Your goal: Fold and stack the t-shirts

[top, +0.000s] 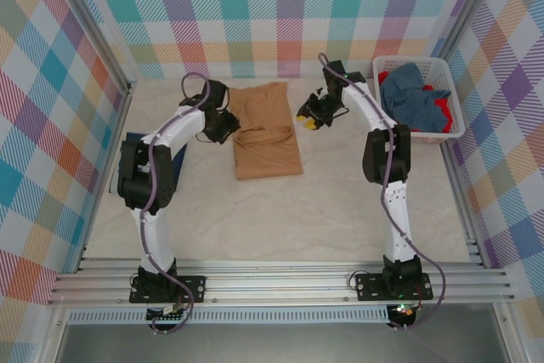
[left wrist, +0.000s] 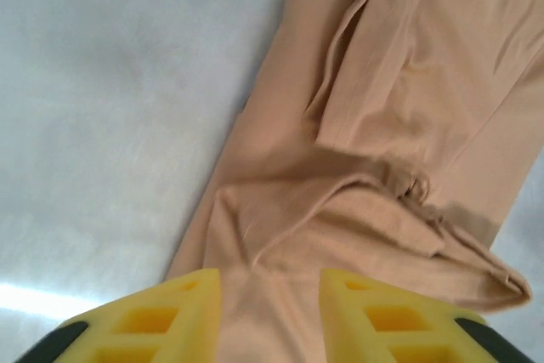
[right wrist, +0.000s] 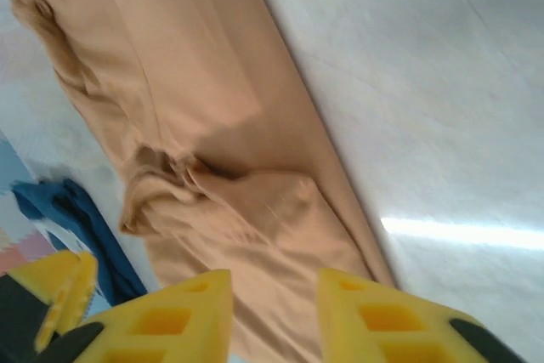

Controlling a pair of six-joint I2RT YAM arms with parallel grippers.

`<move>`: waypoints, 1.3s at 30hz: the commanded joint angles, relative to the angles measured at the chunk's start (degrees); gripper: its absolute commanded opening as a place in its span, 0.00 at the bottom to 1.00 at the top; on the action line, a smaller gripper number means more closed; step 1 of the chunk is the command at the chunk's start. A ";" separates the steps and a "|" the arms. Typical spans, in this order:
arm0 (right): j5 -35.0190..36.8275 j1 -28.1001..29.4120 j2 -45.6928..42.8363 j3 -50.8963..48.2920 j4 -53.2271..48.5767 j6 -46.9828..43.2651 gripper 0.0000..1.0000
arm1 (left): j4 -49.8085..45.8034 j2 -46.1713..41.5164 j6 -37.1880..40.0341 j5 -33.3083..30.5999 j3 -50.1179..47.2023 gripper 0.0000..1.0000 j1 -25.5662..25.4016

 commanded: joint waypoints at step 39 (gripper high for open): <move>-5.51 0.40 11.48 13.65 9.34 4.91 0.22 | -8.08 16.11 1.74 0.78 21.26 0.14 5.65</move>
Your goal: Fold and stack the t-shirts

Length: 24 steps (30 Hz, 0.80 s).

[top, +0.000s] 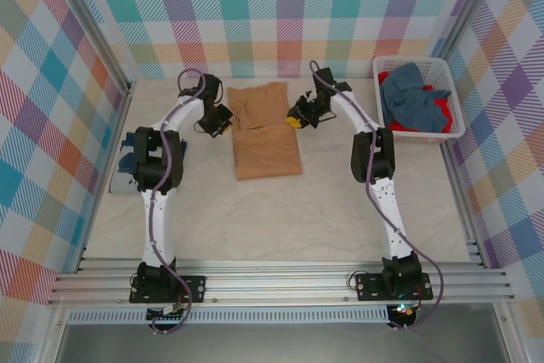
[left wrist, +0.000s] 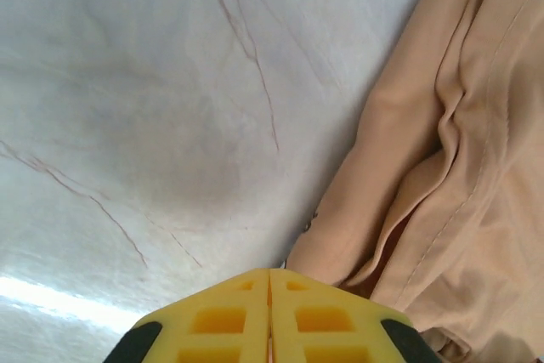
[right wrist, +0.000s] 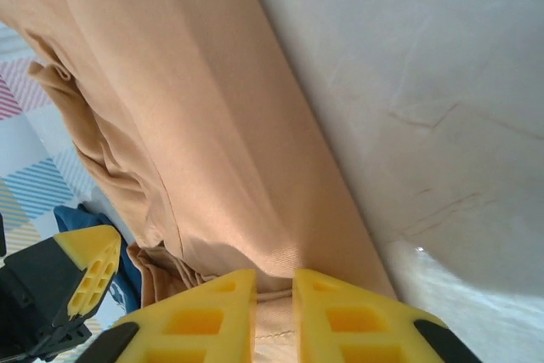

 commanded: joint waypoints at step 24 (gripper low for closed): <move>-1.64 3.02 -35.83 -65.98 19.24 -3.07 0.44 | 20.20 -31.59 -16.21 6.10 -52.47 0.37 -13.03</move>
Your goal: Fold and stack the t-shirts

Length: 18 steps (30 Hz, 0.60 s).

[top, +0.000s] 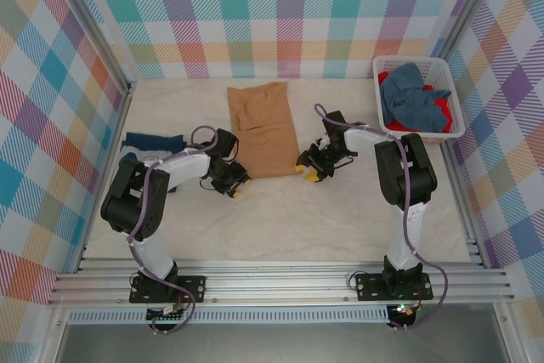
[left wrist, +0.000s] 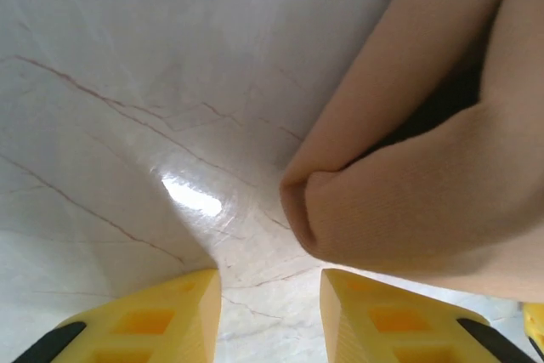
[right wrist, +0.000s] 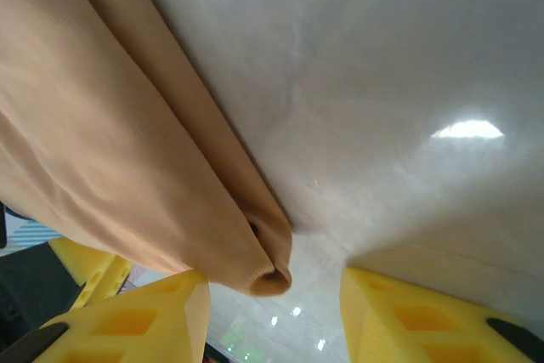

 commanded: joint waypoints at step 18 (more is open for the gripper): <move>0.79 3.03 7.06 6.92 2.52 2.14 0.32 | 3.25 -4.39 0.60 -1.44 -0.33 0.32 1.92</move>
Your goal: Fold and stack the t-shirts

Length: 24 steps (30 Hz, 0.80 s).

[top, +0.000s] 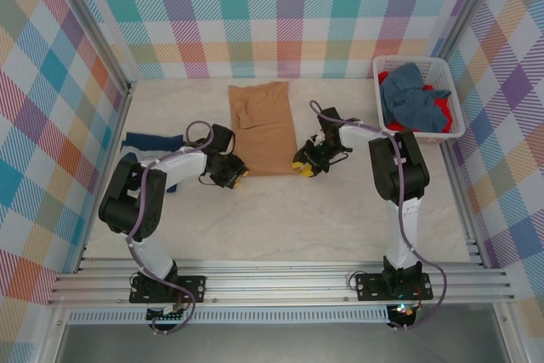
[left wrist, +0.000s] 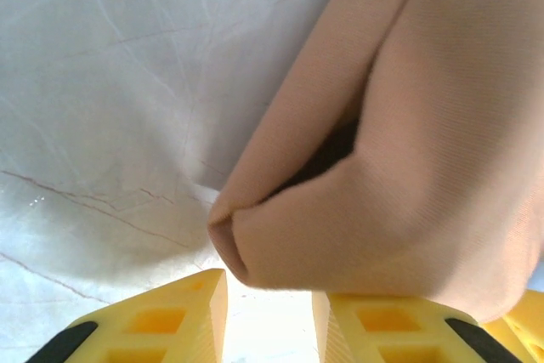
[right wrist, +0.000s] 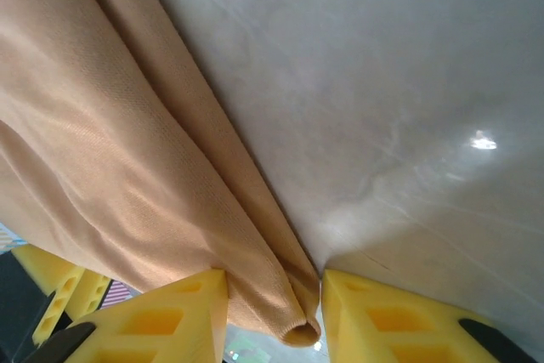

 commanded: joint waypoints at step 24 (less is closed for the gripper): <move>6.25 3.26 1.52 3.58 -3.42 2.19 0.00 | 1.52 1.32 5.43 2.02 -0.86 0.37 4.76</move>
